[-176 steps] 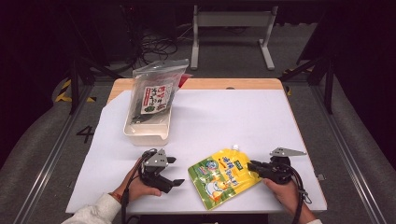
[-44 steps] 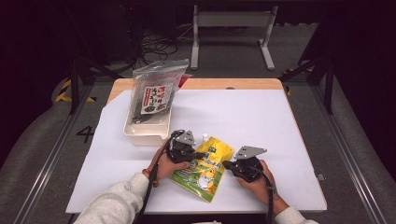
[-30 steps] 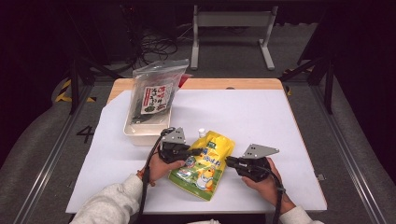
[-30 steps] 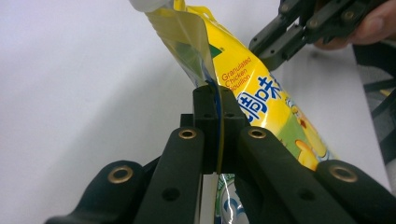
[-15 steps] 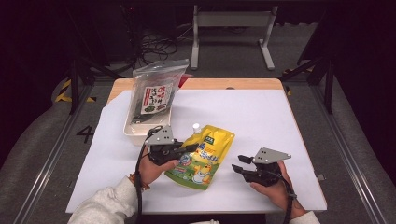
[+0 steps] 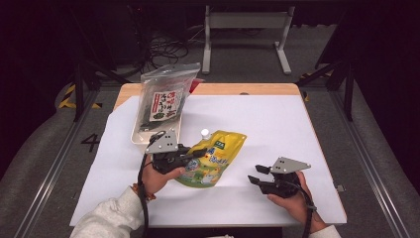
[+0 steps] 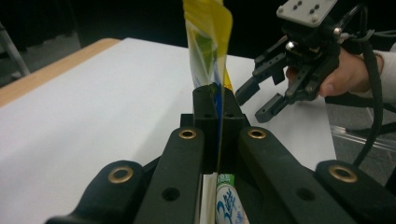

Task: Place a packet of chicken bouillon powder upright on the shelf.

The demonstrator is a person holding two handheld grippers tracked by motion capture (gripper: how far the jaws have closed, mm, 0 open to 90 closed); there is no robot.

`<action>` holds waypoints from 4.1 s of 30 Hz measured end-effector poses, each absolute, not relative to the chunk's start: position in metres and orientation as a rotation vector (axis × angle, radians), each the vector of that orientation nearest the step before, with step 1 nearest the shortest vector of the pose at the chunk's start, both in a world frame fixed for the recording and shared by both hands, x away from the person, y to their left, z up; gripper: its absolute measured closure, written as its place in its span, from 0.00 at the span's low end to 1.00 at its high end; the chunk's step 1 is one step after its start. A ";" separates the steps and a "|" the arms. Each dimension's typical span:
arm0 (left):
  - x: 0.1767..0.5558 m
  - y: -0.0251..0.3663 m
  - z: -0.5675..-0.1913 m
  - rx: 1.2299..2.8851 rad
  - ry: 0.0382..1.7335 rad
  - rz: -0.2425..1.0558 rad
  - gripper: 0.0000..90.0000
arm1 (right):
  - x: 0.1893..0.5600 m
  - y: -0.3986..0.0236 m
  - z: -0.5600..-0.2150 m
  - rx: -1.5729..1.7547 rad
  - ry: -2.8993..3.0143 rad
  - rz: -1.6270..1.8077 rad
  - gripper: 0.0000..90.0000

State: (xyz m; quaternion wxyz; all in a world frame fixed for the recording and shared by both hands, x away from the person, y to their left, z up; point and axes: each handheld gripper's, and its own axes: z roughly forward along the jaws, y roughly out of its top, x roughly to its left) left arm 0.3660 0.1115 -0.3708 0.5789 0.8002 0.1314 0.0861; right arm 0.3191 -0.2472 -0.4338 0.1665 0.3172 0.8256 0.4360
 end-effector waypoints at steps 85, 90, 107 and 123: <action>0.437 0.234 -0.388 1.673 0.566 0.383 0.95 | 0.321 -0.242 -0.437 0.935 2.365 1.259 0.48; 0.433 0.239 -0.386 1.685 0.577 0.423 0.91 | 0.321 -0.241 -0.436 0.937 2.371 1.272 0.48; 0.428 0.245 -0.389 1.757 0.590 0.465 0.98 | 0.323 -0.238 -0.435 0.916 2.375 1.275 0.48; 0.428 0.257 -0.406 1.728 0.665 0.437 0.99 | 0.327 -0.231 -0.432 0.872 2.386 1.278 0.48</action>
